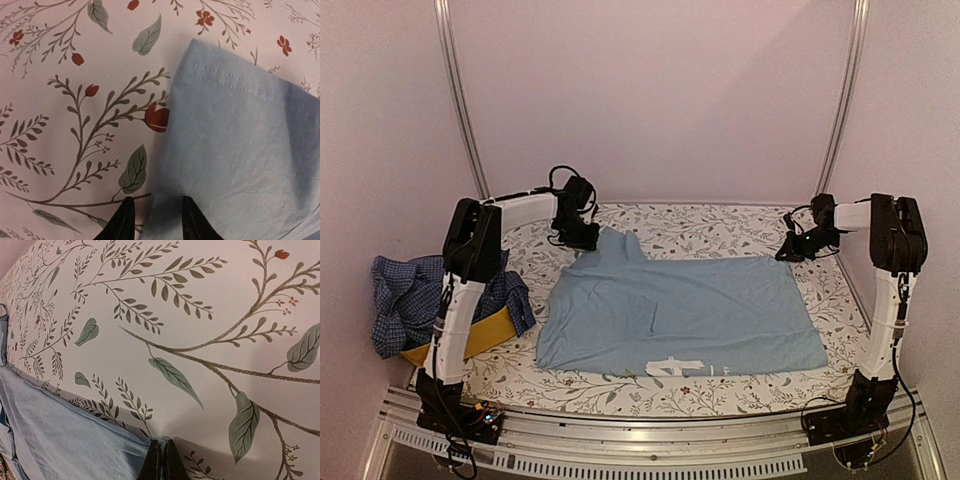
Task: Fold and stack the mixed laundry pile
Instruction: Pick up the 1/3-folded T-shirt from the center of the board.
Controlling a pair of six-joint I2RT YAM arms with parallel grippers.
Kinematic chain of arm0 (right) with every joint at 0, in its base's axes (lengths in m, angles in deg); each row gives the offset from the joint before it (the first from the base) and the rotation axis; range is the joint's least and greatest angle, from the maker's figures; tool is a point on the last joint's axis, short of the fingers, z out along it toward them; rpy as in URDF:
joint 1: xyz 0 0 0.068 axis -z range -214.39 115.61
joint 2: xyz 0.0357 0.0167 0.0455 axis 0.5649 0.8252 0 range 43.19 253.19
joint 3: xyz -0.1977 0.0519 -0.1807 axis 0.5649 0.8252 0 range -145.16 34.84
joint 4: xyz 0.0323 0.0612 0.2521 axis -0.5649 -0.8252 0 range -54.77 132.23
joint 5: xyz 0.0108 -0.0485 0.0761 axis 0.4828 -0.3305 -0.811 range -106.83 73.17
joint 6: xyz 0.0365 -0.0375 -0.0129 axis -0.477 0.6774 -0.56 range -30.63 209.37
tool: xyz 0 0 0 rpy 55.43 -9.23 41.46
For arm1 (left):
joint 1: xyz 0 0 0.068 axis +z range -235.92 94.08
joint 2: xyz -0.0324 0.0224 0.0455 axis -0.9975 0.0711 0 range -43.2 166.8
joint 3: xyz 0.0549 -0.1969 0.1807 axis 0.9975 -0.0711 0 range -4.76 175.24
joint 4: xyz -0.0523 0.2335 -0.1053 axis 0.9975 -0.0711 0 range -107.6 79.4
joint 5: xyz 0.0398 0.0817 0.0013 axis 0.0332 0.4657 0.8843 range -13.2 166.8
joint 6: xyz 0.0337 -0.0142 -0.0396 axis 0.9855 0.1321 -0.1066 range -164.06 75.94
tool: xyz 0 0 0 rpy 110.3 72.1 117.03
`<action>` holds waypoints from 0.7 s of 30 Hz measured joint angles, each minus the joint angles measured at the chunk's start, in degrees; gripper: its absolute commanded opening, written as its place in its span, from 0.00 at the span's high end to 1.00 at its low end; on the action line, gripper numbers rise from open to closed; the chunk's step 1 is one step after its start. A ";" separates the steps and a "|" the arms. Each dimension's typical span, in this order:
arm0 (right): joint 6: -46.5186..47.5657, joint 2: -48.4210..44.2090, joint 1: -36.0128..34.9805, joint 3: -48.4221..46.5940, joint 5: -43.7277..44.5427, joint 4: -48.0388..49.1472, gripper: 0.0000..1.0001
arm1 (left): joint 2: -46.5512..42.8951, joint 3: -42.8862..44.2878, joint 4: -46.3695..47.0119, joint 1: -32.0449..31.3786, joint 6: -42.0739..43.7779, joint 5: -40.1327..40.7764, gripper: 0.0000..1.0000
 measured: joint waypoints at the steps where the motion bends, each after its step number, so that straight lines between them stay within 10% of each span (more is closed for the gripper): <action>1: -0.13 0.00 0.00 0.00 0.00 0.00 1.00 | 0.07 0.20 -0.52 -0.31 -0.11 0.85 0.76; 9: -0.61 0.00 -0.02 0.00 0.02 -0.04 1.00 | 1.20 2.34 -3.65 -2.89 -0.33 6.21 1.00; 21: -1.29 -0.07 -0.02 -0.07 0.07 -0.02 1.00 | 8.15 15.08 -4.92 -1.68 0.15 2.38 1.00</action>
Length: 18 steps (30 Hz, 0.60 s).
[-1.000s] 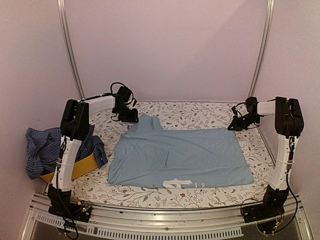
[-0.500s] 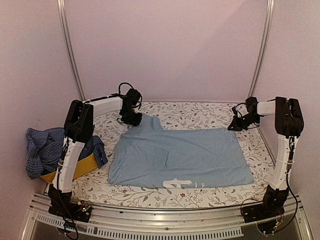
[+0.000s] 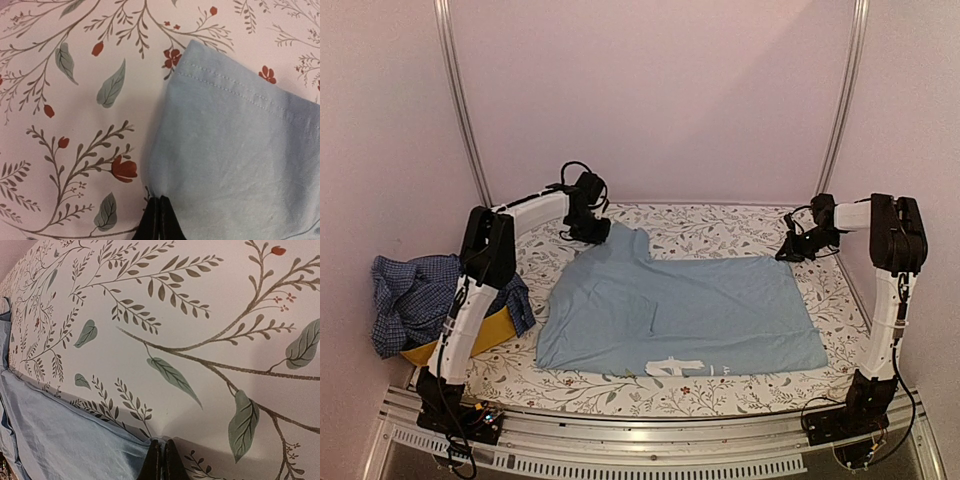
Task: Fold and stack the mixed laundry pile
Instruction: Pick up the 1/3-folded T-shirt from the center of the board.
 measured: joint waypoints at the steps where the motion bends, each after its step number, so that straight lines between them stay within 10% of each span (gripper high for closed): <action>1: -0.24 -0.04 0.00 0.00 0.04 -0.02 1.00 | 0.00 0.11 0.11 0.15 0.04 -0.31 1.00; 18: -3.91 -7.17 0.55 5.44 1.22 -0.44 1.00 | -10.19 -13.73 7.21 0.83 2.71 -6.03 1.00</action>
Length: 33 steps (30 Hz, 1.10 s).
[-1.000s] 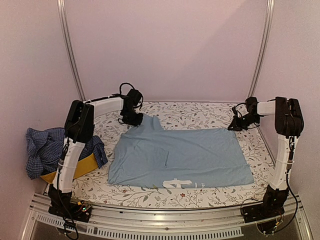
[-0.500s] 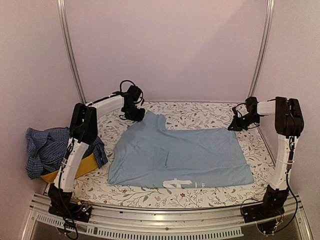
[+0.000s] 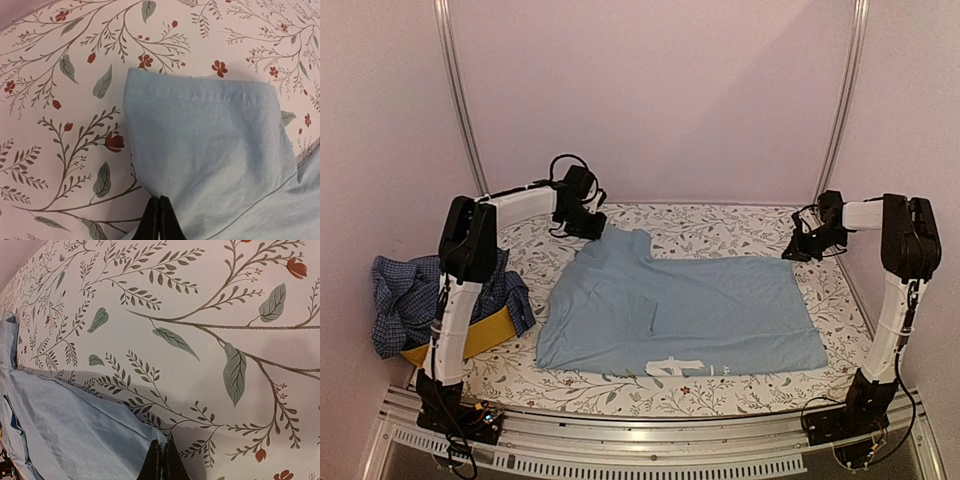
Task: Fold and stack the mixed laundry pile
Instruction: Pick up the 1/3-folded T-shirt from the center of the board.
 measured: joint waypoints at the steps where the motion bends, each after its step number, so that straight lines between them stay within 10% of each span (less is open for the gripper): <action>1: -0.22 -0.52 0.00 0.50 -0.09 0.20 1.00 | -0.83 -0.70 0.46 -0.02 0.07 -0.22 1.00; 16: -1.22 -2.91 0.00 1.33 -1.03 0.87 1.00 | -5.25 -5.42 3.67 -0.28 0.83 -2.97 1.00; 33: -3.13 -15.56 0.00 15.04 -2.71 3.78 1.00 | -24.63 -29.90 10.14 -1.60 0.74 -6.12 1.00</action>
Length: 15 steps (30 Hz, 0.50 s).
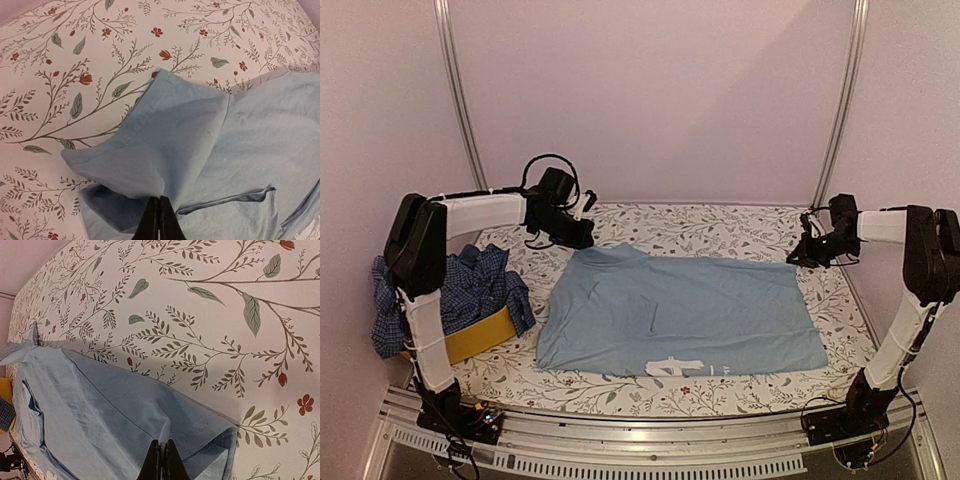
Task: Fold and stack the mixed laundry pile
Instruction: Pick up the 1/3-folded T-shirt from the center of the board, then fold the 1/3-folded T-shirt at the center of the board.
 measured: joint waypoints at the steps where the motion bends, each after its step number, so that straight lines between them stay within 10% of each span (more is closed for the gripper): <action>1: -0.07 -0.52 0.00 0.70 0.02 0.07 1.00 | -0.92 -1.51 0.63 -0.31 -0.13 -0.02 1.00; 15: -3.67 -11.67 0.96 8.70 3.74 1.16 1.00 | -11.76 -13.99 2.99 -4.17 -2.71 1.07 1.00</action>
